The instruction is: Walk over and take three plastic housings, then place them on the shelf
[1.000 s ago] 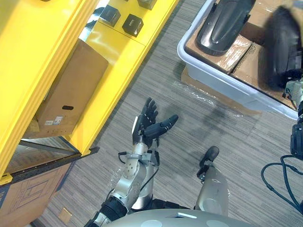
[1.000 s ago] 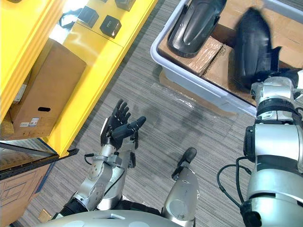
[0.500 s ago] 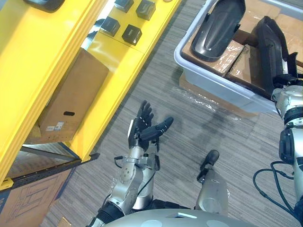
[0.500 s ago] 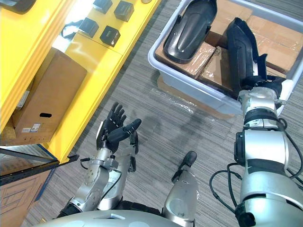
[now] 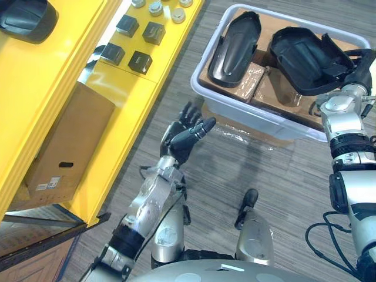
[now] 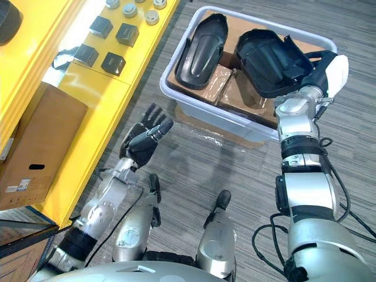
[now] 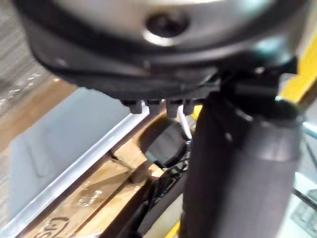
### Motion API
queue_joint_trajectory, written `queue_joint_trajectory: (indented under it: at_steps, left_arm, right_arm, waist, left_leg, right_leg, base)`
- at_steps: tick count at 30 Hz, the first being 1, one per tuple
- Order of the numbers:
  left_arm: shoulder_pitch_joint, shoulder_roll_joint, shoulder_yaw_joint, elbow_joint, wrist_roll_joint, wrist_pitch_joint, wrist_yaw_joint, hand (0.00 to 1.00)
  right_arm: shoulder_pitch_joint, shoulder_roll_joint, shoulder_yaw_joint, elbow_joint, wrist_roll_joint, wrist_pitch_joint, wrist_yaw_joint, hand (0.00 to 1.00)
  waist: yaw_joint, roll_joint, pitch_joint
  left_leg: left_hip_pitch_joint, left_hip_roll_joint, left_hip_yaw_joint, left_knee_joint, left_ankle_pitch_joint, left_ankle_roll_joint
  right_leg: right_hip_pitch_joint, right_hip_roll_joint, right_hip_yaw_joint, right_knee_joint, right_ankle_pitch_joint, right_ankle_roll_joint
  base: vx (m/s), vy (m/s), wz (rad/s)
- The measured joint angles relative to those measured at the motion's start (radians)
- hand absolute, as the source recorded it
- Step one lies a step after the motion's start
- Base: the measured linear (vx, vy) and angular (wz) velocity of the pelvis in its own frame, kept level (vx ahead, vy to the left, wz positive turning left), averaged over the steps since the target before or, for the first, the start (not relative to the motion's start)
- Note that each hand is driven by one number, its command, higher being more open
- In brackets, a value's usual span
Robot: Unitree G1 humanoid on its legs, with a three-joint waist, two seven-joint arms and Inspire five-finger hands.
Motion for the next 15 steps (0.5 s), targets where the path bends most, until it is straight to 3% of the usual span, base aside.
queue_joint_trajectory:
  at_steps: [3,6,11,15]
  left_arm:
    - [-0.133,0.027,0.031,0.09,-0.117,0.1,0.0,1.0]
    - [-0.267,0.032,0.072,0.197,-0.23,0.149,0.0,1.0]
    - [-0.43,0.045,0.073,0.396,-0.379,0.178,0.001,1.0]
    - [-0.478,0.041,0.06,0.431,-0.478,0.182,0.001,1.0]
  right_arm:
    - [-0.001,0.025,0.0,-0.051,-0.039,-0.002,-0.004,0.0]
    - [-0.007,0.038,0.025,-0.089,-0.045,-0.01,-0.01,0.0]
    - [-0.047,0.098,0.063,-0.102,-0.091,-0.047,-0.022,0.0]
    - [-0.054,0.107,0.118,-0.134,-0.122,-0.089,-0.039,0.0]
  waist:
    - [-0.015,-0.004,-0.001]
    - [-0.026,-0.004,-0.001]
    - [-0.058,-0.023,0.001]
    - [-0.08,-0.04,0.001]
  left_leg:
    - [0.002,0.001,0.014,0.0,0.001,0.0]
    - [0.004,0.005,0.034,-0.001,0.002,0.001]
    - [0.015,0.013,0.071,-0.001,0.002,-0.001]
    - [0.013,0.014,0.091,-0.001,0.001,-0.001]
  right_leg:
    - [0.0,0.005,0.015,-0.018,0.016,0.0]
    - [-0.001,0.013,0.027,-0.042,0.035,-0.002]
    - [-0.008,0.025,0.062,-0.069,0.058,-0.008]
    - [-0.017,0.029,0.081,-0.083,0.072,-0.009]
  base:
    - [-0.01,-0.026,-0.13]
    - [-0.01,-0.021,-0.16]
    - [-0.01,-0.029,-0.22]
    - [0.0,-0.025,-0.16]
